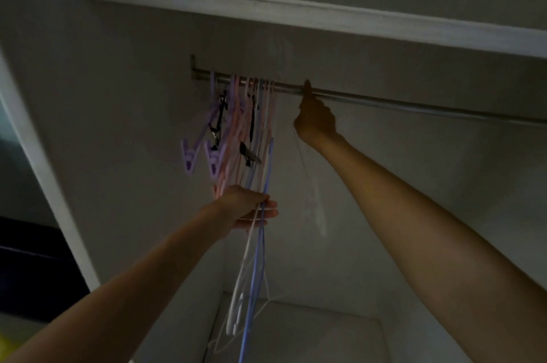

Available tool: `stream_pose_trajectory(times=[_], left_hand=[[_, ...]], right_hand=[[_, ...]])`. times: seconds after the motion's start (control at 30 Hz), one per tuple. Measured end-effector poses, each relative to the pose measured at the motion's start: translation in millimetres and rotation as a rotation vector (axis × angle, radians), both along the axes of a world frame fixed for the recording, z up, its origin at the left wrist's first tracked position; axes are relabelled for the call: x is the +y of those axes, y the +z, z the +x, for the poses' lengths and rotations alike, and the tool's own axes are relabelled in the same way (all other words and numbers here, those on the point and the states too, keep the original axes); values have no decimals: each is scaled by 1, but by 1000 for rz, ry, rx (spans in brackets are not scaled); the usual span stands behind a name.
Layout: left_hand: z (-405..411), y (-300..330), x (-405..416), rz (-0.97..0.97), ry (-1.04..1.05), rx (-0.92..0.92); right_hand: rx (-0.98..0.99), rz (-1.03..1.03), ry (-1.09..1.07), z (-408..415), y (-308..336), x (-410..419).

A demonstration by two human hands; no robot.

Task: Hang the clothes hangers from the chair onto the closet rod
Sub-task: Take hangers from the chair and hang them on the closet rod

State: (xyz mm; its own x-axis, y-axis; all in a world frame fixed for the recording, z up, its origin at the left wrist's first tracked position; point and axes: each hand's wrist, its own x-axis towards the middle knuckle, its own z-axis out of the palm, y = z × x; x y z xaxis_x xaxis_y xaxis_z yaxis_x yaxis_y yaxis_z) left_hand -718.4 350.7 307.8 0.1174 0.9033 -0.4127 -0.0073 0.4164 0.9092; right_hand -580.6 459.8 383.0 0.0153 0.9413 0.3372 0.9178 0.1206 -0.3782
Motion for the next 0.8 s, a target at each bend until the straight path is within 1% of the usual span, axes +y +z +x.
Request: stream_pose_trajectory(times=[0.1,0.2,0.33,0.4,0.47,0.57,0.63,0.67,0.73,0.8], left_hand=[[-6,1,-2,3,-4,32],[-11,2,-4,18,18,3],[-15,7,-10,41,22,14],[-16,10,-14,59,24,21],[-15,12,-18,65,32,2],[-12,14,-31,81,27,-20],[-12,15,-38,100,12,-24],[-11,15,-48,109,5,-22],[-10,15,-65,116,-24,-26],[-9,17,-83,116,-47,-16]], right_hand=[[-93,-98,127,-27,8,4],[-165,-186,197,-39,18,7],[-263,-236,191,-37,26,2],[-278,-199,150,-33,24,-5],[-177,-117,71,-30,18,-15],[123,20,-10,-16,0,-41],[289,36,-22,-1,-17,-57],[341,-17,-5,6,-26,-72],[387,-219,51,18,-42,-97],[338,-449,108,28,-55,-122]])
